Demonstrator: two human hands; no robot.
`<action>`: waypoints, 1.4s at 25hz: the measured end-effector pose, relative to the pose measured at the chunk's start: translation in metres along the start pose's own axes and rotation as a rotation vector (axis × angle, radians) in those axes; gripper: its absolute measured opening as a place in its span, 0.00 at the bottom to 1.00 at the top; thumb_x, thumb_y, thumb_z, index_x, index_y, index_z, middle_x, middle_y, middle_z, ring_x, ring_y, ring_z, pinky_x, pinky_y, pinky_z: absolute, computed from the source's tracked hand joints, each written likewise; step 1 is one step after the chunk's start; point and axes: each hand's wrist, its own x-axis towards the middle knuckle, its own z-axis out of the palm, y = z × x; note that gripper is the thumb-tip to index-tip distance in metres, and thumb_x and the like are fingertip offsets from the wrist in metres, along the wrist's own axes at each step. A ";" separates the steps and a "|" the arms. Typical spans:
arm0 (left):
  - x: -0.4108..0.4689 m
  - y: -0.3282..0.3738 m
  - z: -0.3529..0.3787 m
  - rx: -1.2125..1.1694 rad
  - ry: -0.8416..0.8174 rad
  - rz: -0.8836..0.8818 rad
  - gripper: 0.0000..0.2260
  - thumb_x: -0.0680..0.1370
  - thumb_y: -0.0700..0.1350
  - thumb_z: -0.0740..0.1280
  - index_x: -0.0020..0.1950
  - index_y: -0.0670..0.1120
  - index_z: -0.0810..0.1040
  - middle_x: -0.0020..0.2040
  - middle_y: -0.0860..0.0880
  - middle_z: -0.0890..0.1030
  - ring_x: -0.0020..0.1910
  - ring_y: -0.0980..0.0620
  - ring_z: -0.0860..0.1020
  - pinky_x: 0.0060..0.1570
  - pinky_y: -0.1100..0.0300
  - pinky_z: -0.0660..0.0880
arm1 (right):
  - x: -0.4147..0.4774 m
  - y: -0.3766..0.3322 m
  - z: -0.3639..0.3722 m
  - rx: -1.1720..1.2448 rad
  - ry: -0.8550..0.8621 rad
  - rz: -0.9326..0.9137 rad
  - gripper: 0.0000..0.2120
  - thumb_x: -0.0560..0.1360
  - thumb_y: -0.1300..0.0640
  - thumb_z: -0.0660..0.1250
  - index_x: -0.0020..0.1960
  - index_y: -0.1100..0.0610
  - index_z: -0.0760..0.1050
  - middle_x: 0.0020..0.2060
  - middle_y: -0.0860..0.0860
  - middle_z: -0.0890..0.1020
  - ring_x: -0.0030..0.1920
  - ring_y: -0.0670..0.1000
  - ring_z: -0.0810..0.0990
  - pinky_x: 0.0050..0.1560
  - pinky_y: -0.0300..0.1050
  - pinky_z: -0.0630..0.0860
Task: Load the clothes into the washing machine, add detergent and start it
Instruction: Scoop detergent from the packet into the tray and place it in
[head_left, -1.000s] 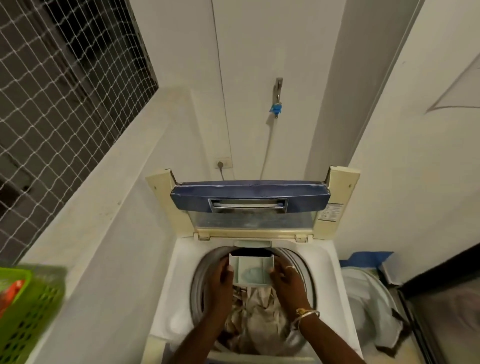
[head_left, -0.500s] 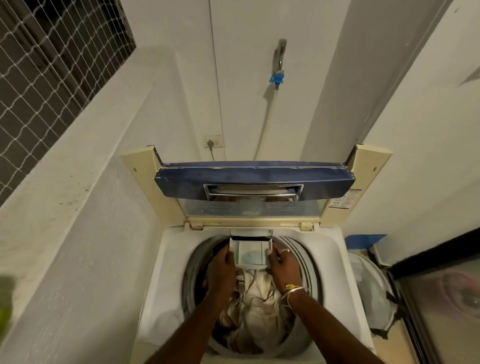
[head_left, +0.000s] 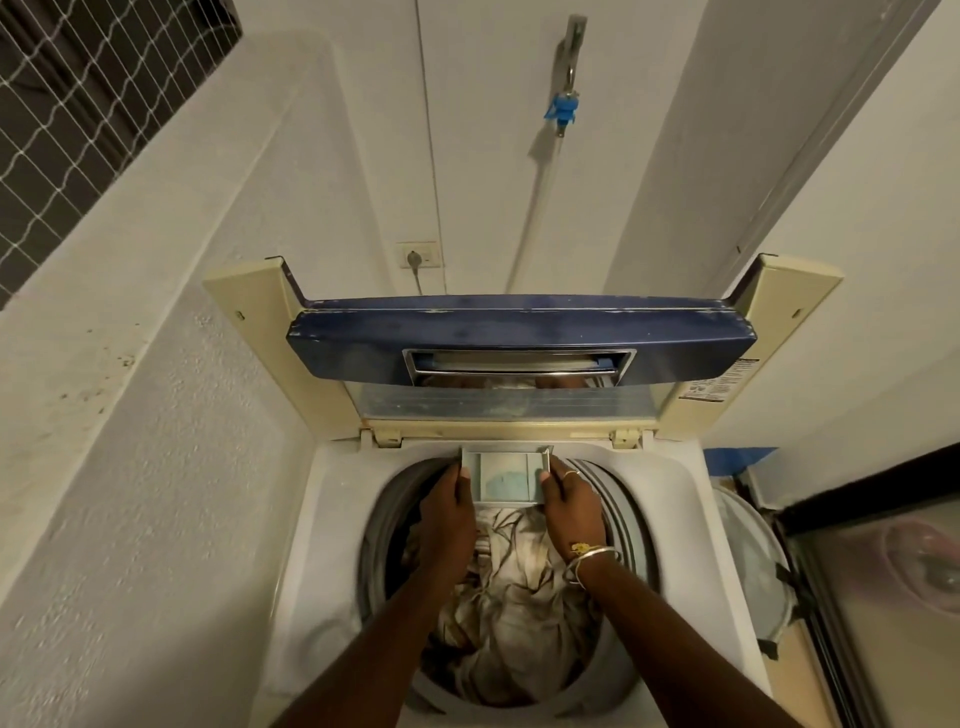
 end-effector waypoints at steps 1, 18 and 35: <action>0.001 0.002 0.000 -0.003 0.004 -0.003 0.18 0.84 0.53 0.57 0.66 0.45 0.77 0.58 0.47 0.82 0.58 0.50 0.79 0.60 0.49 0.77 | 0.002 0.001 0.001 -0.006 0.008 -0.018 0.15 0.82 0.53 0.61 0.65 0.56 0.78 0.54 0.52 0.83 0.53 0.49 0.80 0.56 0.40 0.75; 0.010 0.002 -0.003 0.012 -0.001 0.040 0.18 0.84 0.53 0.58 0.67 0.47 0.77 0.60 0.48 0.82 0.58 0.51 0.79 0.61 0.49 0.77 | 0.009 0.005 0.012 -0.104 0.059 -0.027 0.13 0.82 0.53 0.58 0.56 0.58 0.79 0.41 0.54 0.83 0.43 0.55 0.81 0.44 0.47 0.77; 0.014 0.012 -0.015 -0.005 -0.073 0.015 0.16 0.84 0.50 0.59 0.68 0.45 0.77 0.60 0.47 0.80 0.57 0.51 0.78 0.59 0.57 0.75 | 0.010 -0.010 0.011 -0.283 0.073 -0.014 0.16 0.83 0.52 0.56 0.51 0.59 0.79 0.37 0.55 0.82 0.39 0.56 0.81 0.38 0.43 0.71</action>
